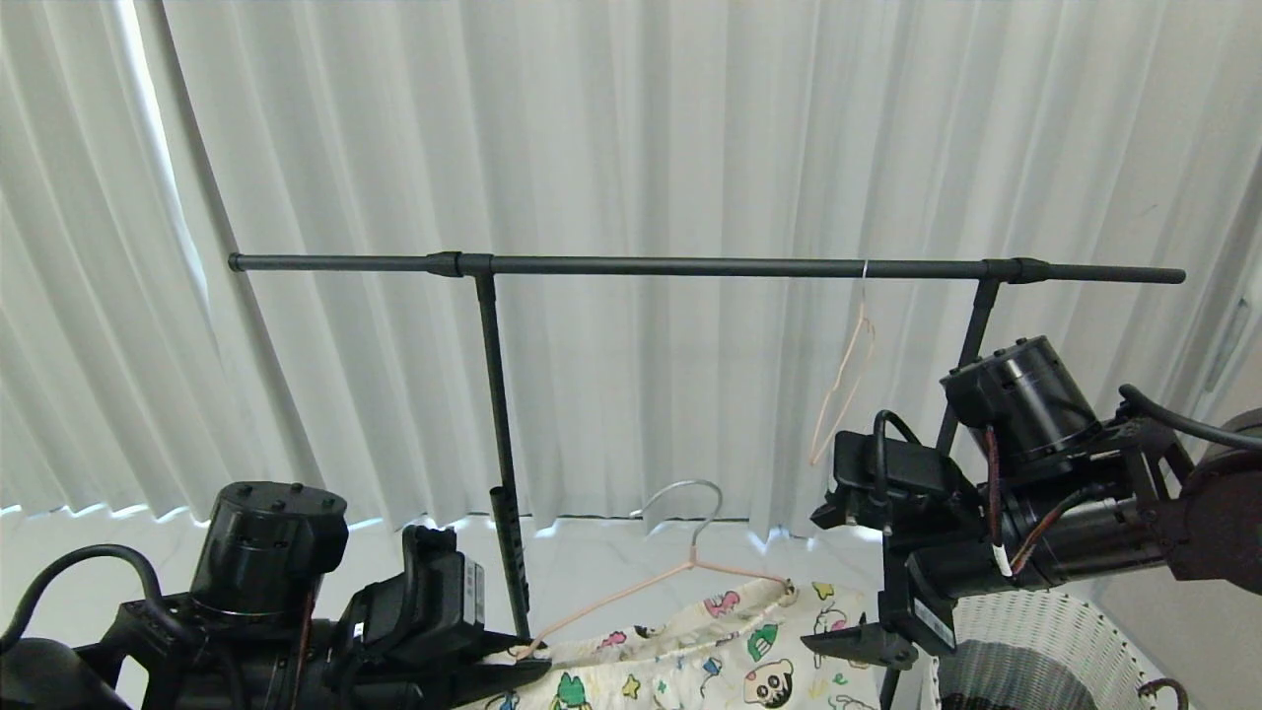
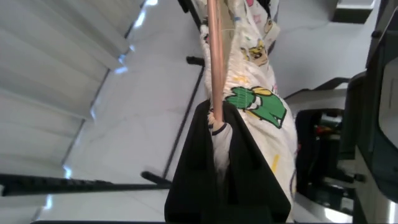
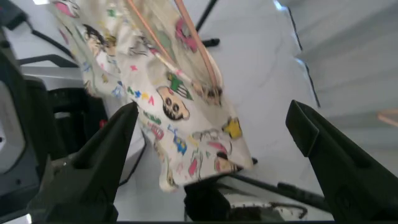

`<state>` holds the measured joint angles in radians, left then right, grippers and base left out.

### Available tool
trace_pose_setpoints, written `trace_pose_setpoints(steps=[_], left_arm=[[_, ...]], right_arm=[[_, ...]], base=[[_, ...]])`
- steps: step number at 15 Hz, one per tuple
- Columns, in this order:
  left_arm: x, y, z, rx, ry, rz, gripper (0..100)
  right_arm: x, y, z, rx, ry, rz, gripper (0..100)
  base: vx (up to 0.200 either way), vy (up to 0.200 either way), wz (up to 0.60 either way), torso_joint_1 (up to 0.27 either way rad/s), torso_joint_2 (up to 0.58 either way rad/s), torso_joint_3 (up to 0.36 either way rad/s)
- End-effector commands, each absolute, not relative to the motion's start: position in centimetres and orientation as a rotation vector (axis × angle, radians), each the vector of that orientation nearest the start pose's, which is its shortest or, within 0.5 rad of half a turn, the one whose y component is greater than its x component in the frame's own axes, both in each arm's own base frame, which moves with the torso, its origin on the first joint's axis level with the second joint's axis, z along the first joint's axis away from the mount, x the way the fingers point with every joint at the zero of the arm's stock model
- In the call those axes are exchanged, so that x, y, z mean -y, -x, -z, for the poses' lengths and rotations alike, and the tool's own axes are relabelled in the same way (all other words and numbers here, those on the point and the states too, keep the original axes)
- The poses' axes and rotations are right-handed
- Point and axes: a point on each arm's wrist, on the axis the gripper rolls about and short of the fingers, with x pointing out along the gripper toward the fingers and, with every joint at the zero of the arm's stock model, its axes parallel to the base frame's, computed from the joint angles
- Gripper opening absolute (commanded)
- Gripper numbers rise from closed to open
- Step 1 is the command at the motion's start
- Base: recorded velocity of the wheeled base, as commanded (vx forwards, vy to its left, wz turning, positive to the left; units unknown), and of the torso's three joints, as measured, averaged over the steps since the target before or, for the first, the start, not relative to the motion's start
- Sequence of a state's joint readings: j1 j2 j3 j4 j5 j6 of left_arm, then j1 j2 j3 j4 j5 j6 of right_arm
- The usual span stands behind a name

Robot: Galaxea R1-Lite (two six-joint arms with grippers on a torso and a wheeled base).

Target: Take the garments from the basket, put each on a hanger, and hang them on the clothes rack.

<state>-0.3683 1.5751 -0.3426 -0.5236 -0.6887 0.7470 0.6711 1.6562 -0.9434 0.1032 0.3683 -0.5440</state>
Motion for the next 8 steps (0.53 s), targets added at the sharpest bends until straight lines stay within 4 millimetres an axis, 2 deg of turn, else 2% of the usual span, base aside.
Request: trace_pose_setpoints(steps=[1, 4, 8], left_arm=[[8.6, -18.1, -10.7, -0.244, -0.563, 1.229, 0], [8.7, -17.5, -11.4, -0.161, -0.586, 1.279, 0], [8.6, -17.1, -11.8, -0.136, -0.589, 1.284, 0]], right_arm=[[-19.3, -20.4, -16.4, -0.563, 0.604, -1.268, 100], [-21.3, -20.9, -15.8, -0.568, 0.616, -1.31, 100], [-22.2, -21.2, -15.1, -0.583, 0.623, -1.32, 100]], base=[[0.0, 0.0, 0.0, 0.0, 0.0, 0.0], [0.0, 0.0, 0.0, 0.0, 0.0, 0.0], [0.0, 0.0, 0.0, 0.0, 0.0, 0.0]])
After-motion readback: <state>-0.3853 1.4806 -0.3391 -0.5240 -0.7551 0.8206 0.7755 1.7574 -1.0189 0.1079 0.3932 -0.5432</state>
